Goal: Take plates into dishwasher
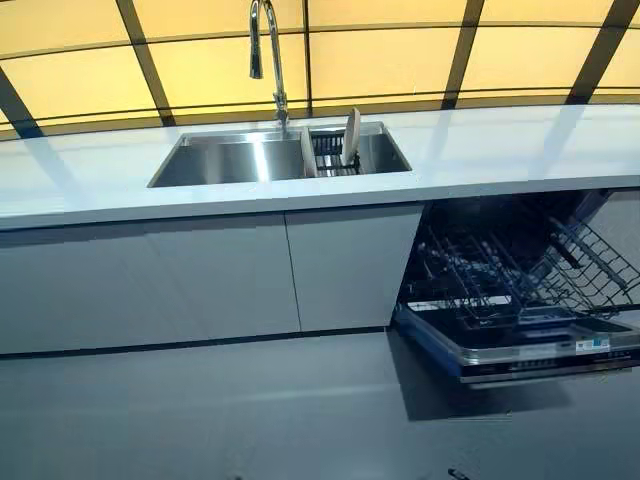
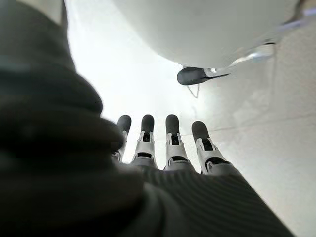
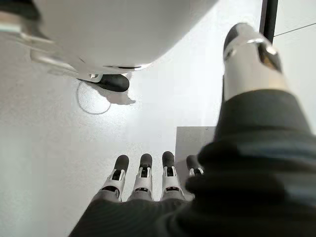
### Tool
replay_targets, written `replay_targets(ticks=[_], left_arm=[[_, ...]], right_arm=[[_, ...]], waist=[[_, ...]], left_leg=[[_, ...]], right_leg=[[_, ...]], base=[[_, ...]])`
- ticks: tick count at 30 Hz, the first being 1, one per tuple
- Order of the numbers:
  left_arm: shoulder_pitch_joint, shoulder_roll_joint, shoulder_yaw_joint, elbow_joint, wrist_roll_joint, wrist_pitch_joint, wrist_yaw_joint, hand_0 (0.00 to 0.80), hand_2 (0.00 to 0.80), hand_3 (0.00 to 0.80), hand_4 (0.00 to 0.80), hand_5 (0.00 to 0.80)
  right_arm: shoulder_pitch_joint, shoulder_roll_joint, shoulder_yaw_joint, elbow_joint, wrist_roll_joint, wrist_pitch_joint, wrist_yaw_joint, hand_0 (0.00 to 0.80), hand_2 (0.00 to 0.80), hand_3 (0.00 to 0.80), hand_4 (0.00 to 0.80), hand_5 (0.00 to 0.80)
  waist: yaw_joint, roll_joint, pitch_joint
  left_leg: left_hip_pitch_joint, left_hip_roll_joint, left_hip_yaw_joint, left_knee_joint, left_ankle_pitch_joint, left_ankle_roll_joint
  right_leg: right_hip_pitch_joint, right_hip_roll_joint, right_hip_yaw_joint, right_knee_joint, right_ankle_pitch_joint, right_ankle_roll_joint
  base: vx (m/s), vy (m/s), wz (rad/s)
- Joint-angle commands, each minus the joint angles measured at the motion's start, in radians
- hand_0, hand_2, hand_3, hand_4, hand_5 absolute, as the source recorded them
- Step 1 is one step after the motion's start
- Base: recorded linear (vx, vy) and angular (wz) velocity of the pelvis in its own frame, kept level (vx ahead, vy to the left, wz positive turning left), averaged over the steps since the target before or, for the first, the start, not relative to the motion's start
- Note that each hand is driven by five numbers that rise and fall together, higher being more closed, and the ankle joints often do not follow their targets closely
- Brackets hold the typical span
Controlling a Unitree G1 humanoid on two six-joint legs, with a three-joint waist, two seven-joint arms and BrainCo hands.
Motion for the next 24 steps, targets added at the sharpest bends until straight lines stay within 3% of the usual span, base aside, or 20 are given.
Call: replay_targets(ticks=[1,7,10,13,24], left_arm=[[-0.069,-0.050,0.021,0.052,-0.013,-0.050,0.097,0.000,0.000,0.000,0.000,0.000],[-0.073,-0.055,0.010,0.045,0.022,-0.020,0.021,0.000,0.000,0.000,0.000,0.000],[-0.075,-0.058,-0.001,0.044,0.023,-0.028,0.028,0.000,0.000,0.000,0.000,0.000],[-0.080,-0.050,-0.002,0.028,0.020,-0.092,0.039,0.000,0.000,0.000,0.000,0.000],[-0.068,-0.049,0.004,0.051,0.056,-0.079,0.033,0.000,0.000,0.000,0.000,0.000]], right_arm=[[-0.089,0.040,0.027,0.048,-0.013,-0.016,-0.004,0.000,0.000,0.000,0.000,0.000],[-0.098,0.041,0.031,0.046,-0.008,0.000,0.007,0.000,0.000,0.000,0.000,0.000],[-0.102,0.037,0.029,0.046,-0.013,-0.003,0.016,0.000,0.000,0.000,0.000,0.000],[-0.104,0.035,0.035,0.040,-0.020,-0.012,0.019,0.000,0.000,0.000,0.000,0.000],[-0.098,0.051,0.034,0.050,0.005,-0.009,0.007,0.000,0.000,0.000,0.000,0.000]], waist=[[0.010,-0.049,0.027],[0.013,-0.052,0.032],[0.012,-0.051,0.034],[0.013,-0.052,0.038],[0.013,-0.055,0.041]], left_leg=[[-0.038,-0.121,0.010,-0.006,0.001,0.098],[-0.036,-0.119,0.009,-0.006,0.002,0.097],[-0.036,-0.118,0.010,-0.006,0.003,0.098],[-0.035,-0.117,0.011,-0.006,0.002,0.098],[-0.036,-0.112,0.001,-0.006,0.004,0.101]], right_leg=[[-0.025,0.006,0.007,0.029,0.005,0.031],[-0.025,0.010,0.007,0.035,0.002,0.029],[-0.027,0.011,0.009,0.037,0.002,0.028],[-0.026,0.012,0.010,0.038,-0.001,0.027],[-0.029,0.023,0.014,0.062,-0.019,0.018]], base=[[0.000,0.000,0.00],[0.000,0.000,0.00],[0.000,0.000,0.00],[0.000,0.000,0.00],[0.026,-0.032,0.02]])
